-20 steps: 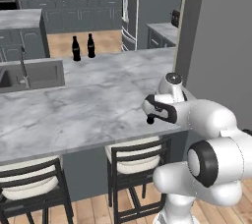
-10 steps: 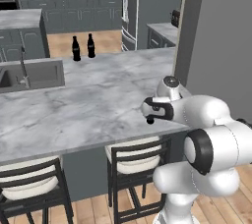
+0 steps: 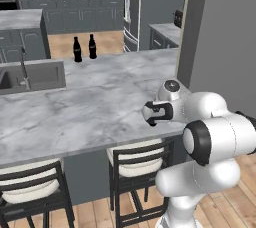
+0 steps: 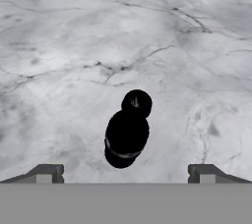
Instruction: Place the large bottle from the dining counter next to the other large bottle outside the sink, and place the small bottle from the dining counter next to the other small bottle inside the sink.
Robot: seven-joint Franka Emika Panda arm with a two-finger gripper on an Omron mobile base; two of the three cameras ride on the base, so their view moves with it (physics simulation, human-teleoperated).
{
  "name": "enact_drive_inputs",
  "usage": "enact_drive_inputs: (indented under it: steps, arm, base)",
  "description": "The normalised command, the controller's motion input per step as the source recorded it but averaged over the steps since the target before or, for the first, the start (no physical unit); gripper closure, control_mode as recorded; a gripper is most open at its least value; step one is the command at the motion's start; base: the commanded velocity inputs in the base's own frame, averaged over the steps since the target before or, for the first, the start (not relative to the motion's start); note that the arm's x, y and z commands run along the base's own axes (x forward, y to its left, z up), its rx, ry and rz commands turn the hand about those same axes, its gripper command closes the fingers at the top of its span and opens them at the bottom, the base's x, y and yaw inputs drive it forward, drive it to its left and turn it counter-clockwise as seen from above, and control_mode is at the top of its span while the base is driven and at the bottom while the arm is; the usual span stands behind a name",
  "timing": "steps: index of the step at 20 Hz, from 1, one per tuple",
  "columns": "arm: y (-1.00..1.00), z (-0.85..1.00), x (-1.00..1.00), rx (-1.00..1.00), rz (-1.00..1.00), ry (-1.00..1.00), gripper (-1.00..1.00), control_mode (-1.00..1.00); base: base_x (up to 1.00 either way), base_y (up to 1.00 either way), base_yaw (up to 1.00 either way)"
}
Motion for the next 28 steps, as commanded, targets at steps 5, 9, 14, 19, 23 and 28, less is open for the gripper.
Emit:
enact_drive_inputs:
  steps: [5,9,14,19,23,28]
  arm:
    - [0.00,-0.13,0.16,0.00,0.00,-0.02,-1.00,-1.00]
    - [0.00,-0.13,0.10,0.00,0.00,-0.02,-1.00,-1.00]
    - [0.00,-0.13,0.10,0.00,0.00,-0.02,-1.00,-1.00]
    - [0.00,-0.03,0.01,0.00,0.00,0.00,-1.00,-1.00]
    - [0.00,-0.02,0.07,0.00,0.00,0.00,-1.00,-1.00]
    - [0.00,-0.06,0.14,0.00,0.00,0.00,-1.00,-1.00]
  base:
    - [0.00,0.00,0.00]
    - [0.00,0.00,0.00]
    - [0.00,0.00,0.00]
    - [0.00,0.00,0.00]
    - [0.00,0.00,0.00]
    - [0.00,0.00,0.00]
